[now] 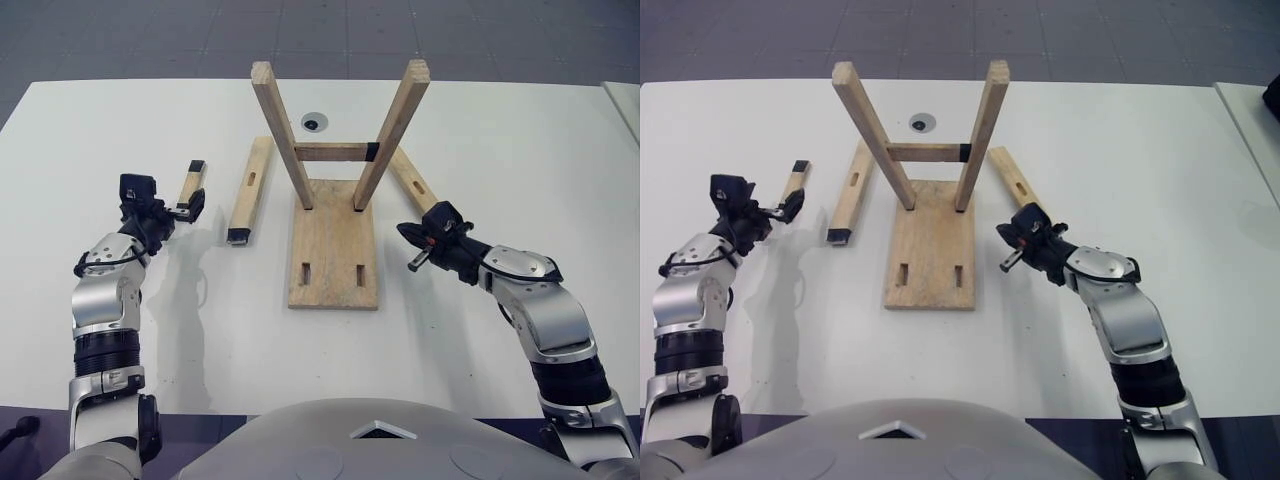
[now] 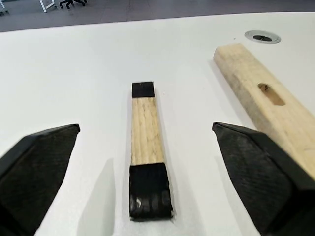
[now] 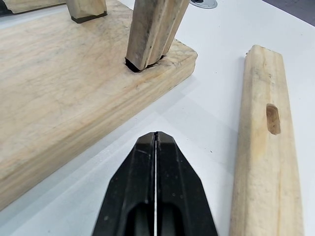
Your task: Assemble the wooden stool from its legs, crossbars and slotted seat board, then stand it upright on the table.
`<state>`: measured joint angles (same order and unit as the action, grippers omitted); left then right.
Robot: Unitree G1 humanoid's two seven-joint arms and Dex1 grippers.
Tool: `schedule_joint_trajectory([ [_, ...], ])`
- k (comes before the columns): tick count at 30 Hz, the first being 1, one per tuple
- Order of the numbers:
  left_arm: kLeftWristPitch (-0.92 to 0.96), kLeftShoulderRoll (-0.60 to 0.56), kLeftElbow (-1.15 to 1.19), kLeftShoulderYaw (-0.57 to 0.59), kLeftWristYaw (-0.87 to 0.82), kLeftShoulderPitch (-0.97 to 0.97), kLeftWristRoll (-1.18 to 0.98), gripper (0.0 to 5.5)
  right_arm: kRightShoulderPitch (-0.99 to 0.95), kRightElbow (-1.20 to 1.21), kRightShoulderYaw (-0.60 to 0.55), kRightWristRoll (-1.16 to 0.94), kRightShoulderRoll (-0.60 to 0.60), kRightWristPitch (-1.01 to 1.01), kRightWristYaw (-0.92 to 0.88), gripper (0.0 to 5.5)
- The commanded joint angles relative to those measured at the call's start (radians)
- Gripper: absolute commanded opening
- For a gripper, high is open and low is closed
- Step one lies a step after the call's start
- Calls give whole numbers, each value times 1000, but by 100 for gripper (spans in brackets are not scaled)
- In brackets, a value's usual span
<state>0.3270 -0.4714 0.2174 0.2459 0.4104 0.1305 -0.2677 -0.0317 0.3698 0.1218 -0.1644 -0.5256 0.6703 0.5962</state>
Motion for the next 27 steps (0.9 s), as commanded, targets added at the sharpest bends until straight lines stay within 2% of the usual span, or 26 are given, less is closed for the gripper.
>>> schedule_joint_trajectory([
  [1,0,4,78,-7,26,4,4,418,-12,1,4,-5,-14,10,8,0],
  [7,35,2,91,-30,21,-8,23,322,-10,98,-58,-76,-2,77,7,0],
  [11,69,1,61,-51,10,-21,33,258,-27,234,-202,-251,54,255,-29,61],
  [17,90,1,5,-71,-12,-51,59,140,-181,311,-463,-684,220,533,-160,171],
  [22,6,7,22,-46,-61,-24,70,129,-291,277,-555,-979,293,597,-365,258],
  [25,-133,25,6,-7,-93,6,62,129,-334,241,-549,-1132,299,570,-493,310],
  [27,-322,32,-29,24,-84,49,56,129,-365,211,-529,-1234,292,530,-577,334],
])
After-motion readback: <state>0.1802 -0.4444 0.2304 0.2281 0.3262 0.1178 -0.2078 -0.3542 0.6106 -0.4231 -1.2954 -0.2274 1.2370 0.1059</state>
